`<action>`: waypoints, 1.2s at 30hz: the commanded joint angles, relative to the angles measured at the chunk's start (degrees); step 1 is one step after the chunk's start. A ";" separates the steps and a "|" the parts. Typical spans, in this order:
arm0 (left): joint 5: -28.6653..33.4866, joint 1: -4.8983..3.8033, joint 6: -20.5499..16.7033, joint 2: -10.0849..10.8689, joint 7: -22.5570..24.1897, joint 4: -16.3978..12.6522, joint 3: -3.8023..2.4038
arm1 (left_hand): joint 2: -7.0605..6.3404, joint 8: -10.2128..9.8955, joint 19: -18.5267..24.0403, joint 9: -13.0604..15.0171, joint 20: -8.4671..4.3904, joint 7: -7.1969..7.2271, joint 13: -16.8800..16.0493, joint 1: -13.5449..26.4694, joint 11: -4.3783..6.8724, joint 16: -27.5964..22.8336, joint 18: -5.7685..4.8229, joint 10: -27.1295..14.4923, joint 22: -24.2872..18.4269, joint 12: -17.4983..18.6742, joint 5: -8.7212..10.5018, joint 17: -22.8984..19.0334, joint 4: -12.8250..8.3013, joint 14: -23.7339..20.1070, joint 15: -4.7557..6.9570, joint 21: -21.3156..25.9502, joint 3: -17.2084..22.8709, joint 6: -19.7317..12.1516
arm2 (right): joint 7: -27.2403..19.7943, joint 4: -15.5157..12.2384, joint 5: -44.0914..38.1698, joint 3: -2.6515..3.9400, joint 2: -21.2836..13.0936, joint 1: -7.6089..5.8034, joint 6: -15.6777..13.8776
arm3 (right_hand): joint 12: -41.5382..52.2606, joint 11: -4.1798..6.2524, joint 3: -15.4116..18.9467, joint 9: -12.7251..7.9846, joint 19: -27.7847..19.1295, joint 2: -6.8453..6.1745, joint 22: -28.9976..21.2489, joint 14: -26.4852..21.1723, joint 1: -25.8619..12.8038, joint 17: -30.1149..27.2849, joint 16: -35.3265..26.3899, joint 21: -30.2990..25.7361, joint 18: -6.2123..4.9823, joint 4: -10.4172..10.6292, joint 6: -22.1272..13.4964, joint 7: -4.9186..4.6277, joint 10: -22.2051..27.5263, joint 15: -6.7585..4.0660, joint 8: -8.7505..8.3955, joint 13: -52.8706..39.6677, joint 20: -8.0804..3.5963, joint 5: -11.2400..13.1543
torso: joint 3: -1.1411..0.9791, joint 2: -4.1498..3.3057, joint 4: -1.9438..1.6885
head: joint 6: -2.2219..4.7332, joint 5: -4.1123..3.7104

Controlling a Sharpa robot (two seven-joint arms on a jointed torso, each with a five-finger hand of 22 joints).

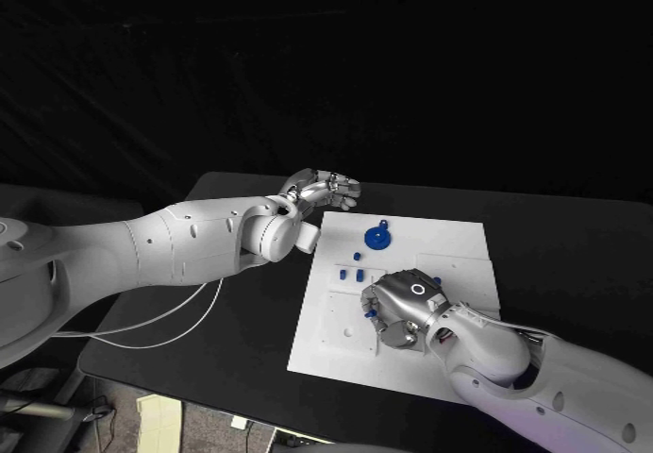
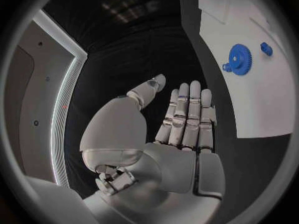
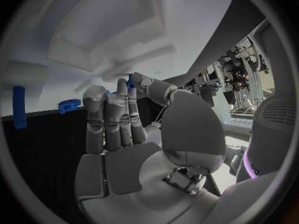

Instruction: Assemble the parts on the task board

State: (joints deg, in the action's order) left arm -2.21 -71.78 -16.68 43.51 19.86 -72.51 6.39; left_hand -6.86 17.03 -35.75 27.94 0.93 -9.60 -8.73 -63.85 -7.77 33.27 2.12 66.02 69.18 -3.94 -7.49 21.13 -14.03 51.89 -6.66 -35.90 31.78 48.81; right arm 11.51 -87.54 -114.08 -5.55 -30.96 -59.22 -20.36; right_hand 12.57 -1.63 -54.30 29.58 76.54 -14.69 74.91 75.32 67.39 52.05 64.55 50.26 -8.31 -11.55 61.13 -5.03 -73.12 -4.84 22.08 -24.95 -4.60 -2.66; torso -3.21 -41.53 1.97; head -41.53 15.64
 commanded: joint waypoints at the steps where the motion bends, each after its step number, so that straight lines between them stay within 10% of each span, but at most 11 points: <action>1: 0.27 -0.14 0.24 0.00 0.54 -0.17 -0.06 | -0.05 0.25 -0.36 -0.08 0.01 -0.26 0.10 0.65 -0.07 -0.37 0.65 0.33 0.09 -0.19 -0.10 0.08 0.13 0.28 0.02 0.38 -0.25 -0.12 | 0.76 -0.17 -2.74 -0.11 0.09 0.11 3.43 | 0.09 0.60 -0.28 0.06 -0.02 0.35 0.91 -0.02 0.00 -0.05 -0.01 0.37 -6.69 -0.10 0.13 -0.17 -1.79 -0.49 0.22 0.08 -0.24 -0.14 | 0.04 -0.01 -0.04 | -0.07 -0.02; 36: 0.27 -0.28 0.26 0.08 0.42 -0.33 -0.06 | -0.10 0.24 -0.38 -0.12 0.00 -0.27 0.21 0.66 -0.08 -0.58 0.64 0.35 0.14 -0.18 -0.07 0.32 0.20 0.31 0.02 0.47 -0.27 -0.17 | 1.46 0.05 -3.36 -0.11 1.98 -0.04 5.93 | 0.00 0.58 -0.48 0.19 -0.05 0.30 0.93 -0.02 -0.13 -0.04 -0.02 0.39 -6.69 0.05 0.12 -0.18 -1.78 -0.48 0.18 -0.11 -0.22 -0.14 | 0.04 -0.01 0.00 | -0.51 0.14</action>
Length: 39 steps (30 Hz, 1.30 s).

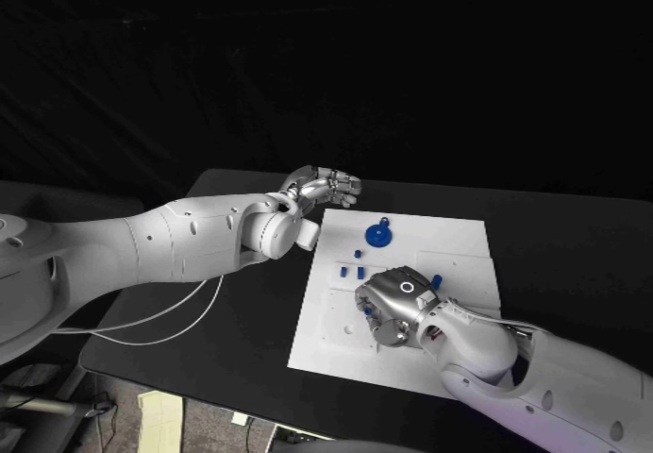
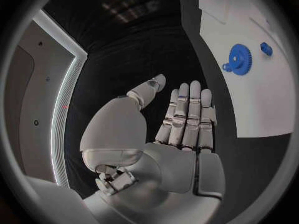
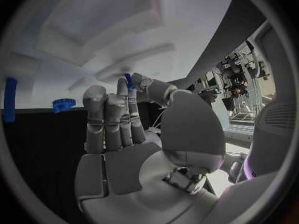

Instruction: Assemble the parts on the task board

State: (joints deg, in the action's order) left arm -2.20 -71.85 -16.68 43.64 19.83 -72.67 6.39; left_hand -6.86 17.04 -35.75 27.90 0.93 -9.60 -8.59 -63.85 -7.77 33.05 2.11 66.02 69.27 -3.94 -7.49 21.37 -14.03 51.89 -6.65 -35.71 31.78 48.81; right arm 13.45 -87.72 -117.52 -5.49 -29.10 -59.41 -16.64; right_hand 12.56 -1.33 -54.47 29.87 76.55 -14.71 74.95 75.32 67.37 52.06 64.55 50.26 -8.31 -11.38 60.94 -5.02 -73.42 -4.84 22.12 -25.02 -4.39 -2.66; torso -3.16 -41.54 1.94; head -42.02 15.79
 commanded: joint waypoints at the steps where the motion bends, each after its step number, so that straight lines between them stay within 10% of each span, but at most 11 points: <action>1: 0.26 -0.20 0.29 -0.05 0.44 -0.18 -0.06 | -0.11 0.24 -0.39 -0.08 0.00 -0.27 0.07 0.66 -0.08 -0.37 0.66 0.35 0.06 -0.18 -0.07 0.10 0.20 0.31 0.02 0.28 -0.26 -0.18 | -0.47 0.33 0.14 -0.17 0.13 0.13 2.28 | -0.02 0.27 -0.31 -0.09 -0.08 0.32 0.89 -0.03 -0.14 -0.04 -0.03 0.38 -6.69 -0.10 0.29 -0.19 -1.46 -0.47 0.12 -0.05 -0.41 -0.14 | -0.03 0.02 0.02 | -0.02 0.02; 32: 0.27 -0.24 0.87 0.10 -0.02 -0.21 -0.06 | -0.20 0.10 -0.40 -0.20 0.00 -0.41 0.24 0.73 -0.11 -0.69 0.64 0.32 0.13 -0.14 0.07 0.44 0.30 0.32 0.00 0.44 -0.33 -0.51 | -0.41 0.24 6.01 -0.15 -1.63 -0.24 -2.62 | -7.47 -3.60 8.14 -2.66 -0.71 -2.44 0.57 -0.52 -6.42 -0.47 -0.48 -0.76 -6.69 -0.91 -9.51 -4.63 7.67 3.24 -5.96 3.16 -0.05 -0.25 | -0.13 0.05 0.04 | -0.05 -0.11; 35: 0.27 -0.23 0.97 0.14 -0.01 -0.19 -0.06 | -0.21 0.09 -0.40 -0.21 0.00 -0.42 0.25 0.73 -0.11 -0.70 0.64 0.32 0.14 -0.14 0.08 0.46 0.30 0.33 0.00 0.44 -0.33 -0.53 | -0.40 -1.62 7.04 1.13 -3.05 -0.23 -3.85 | -7.52 -3.62 8.16 -2.67 -0.73 -2.47 0.56 -0.53 -6.39 -0.47 -0.49 -0.80 -6.69 -0.93 -9.55 -4.65 7.70 3.26 -5.97 3.22 -0.05 -0.23 | -0.14 0.04 0.00 | 0.13 -0.26; 39: 0.27 -0.23 1.06 0.20 0.03 -0.08 -0.06 | -0.18 0.08 -0.42 -0.22 0.00 -0.43 0.26 0.73 -0.11 -0.73 0.64 0.32 0.15 -0.14 0.09 0.50 0.33 0.34 0.00 0.45 -0.32 -0.55 | -0.76 -3.82 9.19 4.56 -5.50 -0.36 -3.66 | -7.58 -3.63 7.97 -2.71 -0.75 -2.47 0.51 -0.58 -6.06 -0.50 -0.51 -0.91 -6.69 -1.07 -9.75 -4.70 7.65 3.27 -6.02 3.34 -0.09 -0.23 | -0.15 0.07 0.08 | 0.38 -0.53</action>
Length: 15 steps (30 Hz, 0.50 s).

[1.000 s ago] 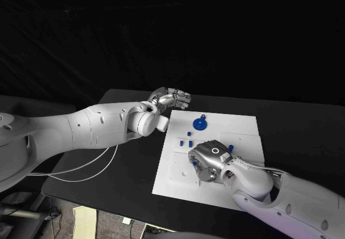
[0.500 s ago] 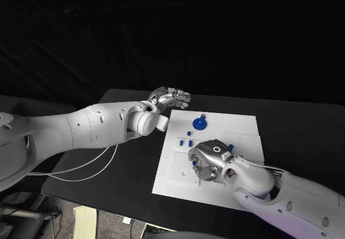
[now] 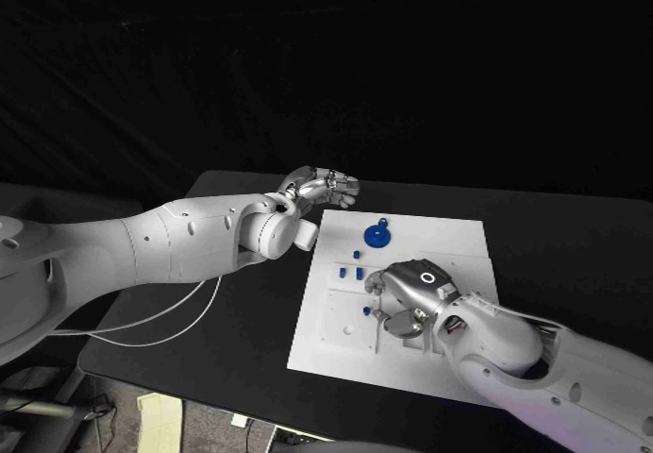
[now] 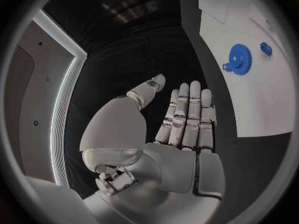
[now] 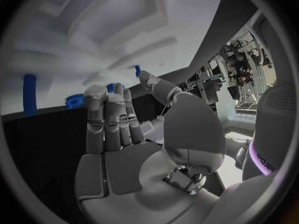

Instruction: Assemble the parts on the task board

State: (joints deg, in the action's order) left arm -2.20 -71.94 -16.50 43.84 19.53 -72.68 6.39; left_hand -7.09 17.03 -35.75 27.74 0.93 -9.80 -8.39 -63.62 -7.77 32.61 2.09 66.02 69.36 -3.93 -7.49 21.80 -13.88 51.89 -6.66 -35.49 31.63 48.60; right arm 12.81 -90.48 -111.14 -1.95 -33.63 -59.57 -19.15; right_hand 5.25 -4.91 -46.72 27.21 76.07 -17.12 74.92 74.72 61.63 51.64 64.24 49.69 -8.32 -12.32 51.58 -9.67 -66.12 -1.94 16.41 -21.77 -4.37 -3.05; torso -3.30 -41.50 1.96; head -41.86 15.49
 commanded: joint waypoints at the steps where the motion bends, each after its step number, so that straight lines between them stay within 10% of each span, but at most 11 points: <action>1: 0.26 -0.15 0.90 0.03 0.36 -0.10 -0.06 | 0.06 0.08 -0.42 -0.06 0.00 -0.22 0.07 0.50 -0.11 -0.28 0.66 0.32 0.06 -0.14 0.09 0.09 0.18 0.35 0.01 0.23 -0.17 -0.35 | -0.29 -1.54 3.27 1.73 -1.49 -0.26 -1.06 | -0.27 -0.05 0.21 -0.05 -0.26 -0.07 0.53 0.03 -0.29 -0.09 -0.19 -0.35 -6.68 -0.13 -0.40 -0.05 0.32 0.37 -0.30 0.10 -0.11 0.17 | 0.04 0.05 0.10 | 0.35 -0.34; 4: 0.26 -0.15 0.92 0.07 0.36 -0.07 -0.06 | 0.07 0.08 -0.43 -0.06 0.00 -0.22 0.07 0.49 -0.11 -0.29 0.66 0.33 0.07 -0.14 0.09 0.11 0.19 0.36 0.01 0.24 -0.17 -0.35 | -0.80 -2.71 5.60 5.56 -3.11 -0.29 0.26 | -0.21 -0.01 0.16 -0.03 -0.22 -0.06 0.51 0.04 -0.17 -0.10 -0.18 -0.37 -6.68 -0.12 -0.36 -0.04 0.09 0.33 -0.23 0.13 -0.10 0.16 | 0.08 0.02 0.12 | 0.89 -0.72; 6: 0.26 -0.15 0.91 0.11 0.34 -0.03 -0.06 | 0.08 0.08 -0.44 -0.06 -0.01 -0.22 0.08 0.49 -0.11 -0.30 0.66 0.33 0.07 -0.15 0.09 0.12 0.19 0.37 0.01 0.24 -0.17 -0.35 | -0.77 -3.19 6.72 6.69 -4.44 -0.82 2.23 | -0.18 0.02 0.16 0.00 -0.18 -0.07 0.51 0.05 -0.11 -0.11 -0.18 -0.37 -6.68 -0.11 -0.27 -0.01 -0.04 0.31 -0.15 0.17 -0.08 0.16 | 0.03 0.02 0.15 | 1.26 -1.32; 15: 0.26 -0.14 0.94 0.03 0.39 0.36 -0.05 | 0.10 0.10 -0.45 -0.06 -0.02 -0.22 0.09 0.45 -0.10 -0.31 0.67 0.36 0.08 -0.16 0.09 0.16 0.18 0.39 0.02 0.24 -0.15 -0.34 | -0.44 -0.45 8.14 6.96 -8.47 -5.03 8.56 | -1.69 -0.86 3.19 -0.30 0.23 -0.15 0.65 0.27 -2.53 -0.01 0.09 -0.04 -6.60 -0.65 -1.66 0.40 2.61 0.74 -0.84 0.97 0.04 0.19 | 0.10 0.12 0.18 | 2.27 -2.35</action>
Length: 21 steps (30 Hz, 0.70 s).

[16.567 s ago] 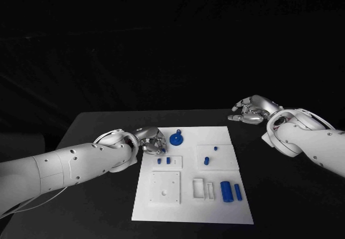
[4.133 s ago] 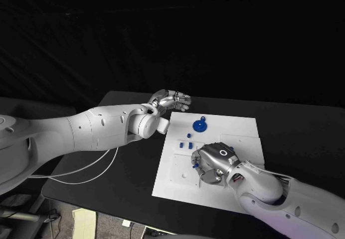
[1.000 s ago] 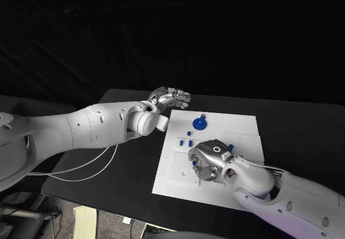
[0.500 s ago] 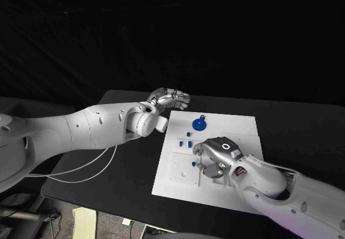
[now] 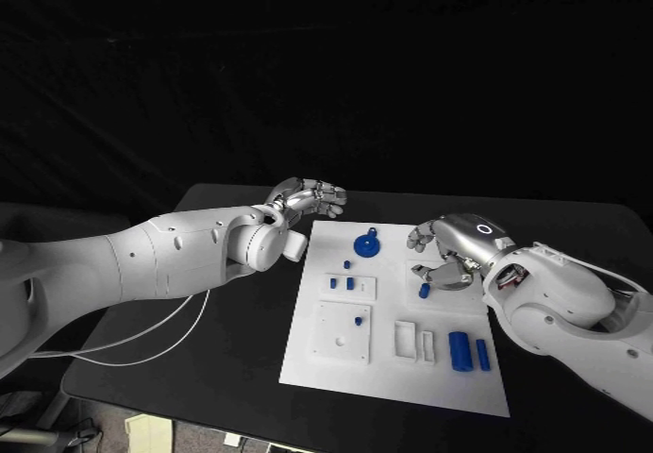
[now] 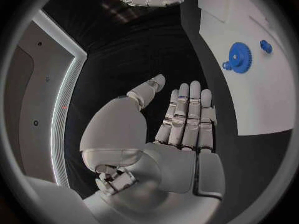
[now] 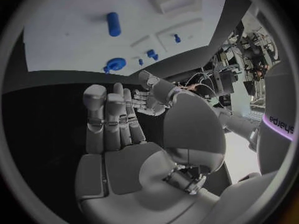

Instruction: Assemble the parts on the task board

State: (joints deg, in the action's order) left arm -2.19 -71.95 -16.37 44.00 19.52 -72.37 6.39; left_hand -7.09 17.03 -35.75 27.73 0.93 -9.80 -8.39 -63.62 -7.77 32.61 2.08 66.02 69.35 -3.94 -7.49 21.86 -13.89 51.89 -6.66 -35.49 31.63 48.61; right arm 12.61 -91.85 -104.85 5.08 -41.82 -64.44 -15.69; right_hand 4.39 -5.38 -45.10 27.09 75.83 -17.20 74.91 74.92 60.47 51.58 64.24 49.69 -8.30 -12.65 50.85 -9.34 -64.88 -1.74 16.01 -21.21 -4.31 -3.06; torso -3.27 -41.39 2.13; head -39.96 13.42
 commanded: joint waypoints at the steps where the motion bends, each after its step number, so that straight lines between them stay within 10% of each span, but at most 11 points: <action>1: 0.26 -0.13 0.81 -0.17 0.41 0.11 -0.05 | 0.10 0.10 -0.45 -0.05 -0.02 -0.22 0.09 0.45 -0.09 -0.32 0.68 0.36 0.09 -0.16 0.09 0.10 0.18 0.40 0.02 0.25 -0.15 -0.33 | -0.28 1.45 2.13 -0.08 -0.42 -0.23 6.01 | -1.06 -0.52 2.26 -0.22 0.54 -0.08 0.65 0.09 -1.52 0.08 0.16 -0.03 -6.70 -0.74 -1.21 0.39 2.07 0.87 -0.54 0.67 -0.07 0.20 | 0.07 0.01 0.03 | 0.42 -0.32; 7: 0.26 -0.13 0.86 -0.27 0.40 0.21 -0.04 | 0.09 0.11 -0.46 -0.05 -0.02 -0.21 0.10 0.43 -0.09 -0.34 0.68 0.37 0.10 -0.16 0.10 0.13 0.17 0.41 0.03 0.25 -0.15 -0.33 | -0.41 3.06 2.97 -0.68 -0.76 -0.26 8.87 | -0.76 -2.25 7.04 -0.31 -0.11 0.01 0.02 -0.84 -2.66 -0.09 0.08 -1.25 -6.70 -2.25 -3.37 2.07 7.46 2.84 -1.03 3.64 0.24 0.26 | 0.01 -0.01 0.03 | 0.83 -0.78; 21: 0.26 -0.12 0.93 -0.36 0.41 0.40 -0.04 | 0.10 0.12 -0.48 -0.06 -0.02 -0.22 0.13 0.44 -0.09 -0.38 0.68 0.39 0.12 -0.17 0.12 0.21 0.19 0.44 0.03 0.27 -0.16 -0.32 | -0.12 5.21 1.47 -3.83 0.56 -0.25 11.74 | -0.21 -1.92 7.74 0.01 -0.21 0.09 -0.34 -1.28 -1.00 -0.46 0.23 -2.11 -6.70 -1.24 -4.06 1.90 6.26 2.46 -0.52 5.61 0.57 0.26 | 0.06 -0.13 -0.12 | 0.92 -1.27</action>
State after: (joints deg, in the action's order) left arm -2.19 -71.96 -16.24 43.78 19.51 -71.92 6.40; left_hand -7.09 17.04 -35.75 27.73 0.93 -9.80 -8.35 -63.62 -7.77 32.61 2.07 66.02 69.39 -3.94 -7.49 21.99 -13.89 51.89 -6.66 -35.49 31.63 48.61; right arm 12.66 -86.65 -102.54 1.34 -41.31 -64.70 -6.82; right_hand 3.93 -7.36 -37.27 27.04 75.59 -17.13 74.65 74.19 59.09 51.15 64.23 47.88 -8.24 -14.19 47.02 -7.47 -58.38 0.43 15.28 -15.63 -4.09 -3.06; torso -3.24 -41.47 2.02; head -38.92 12.15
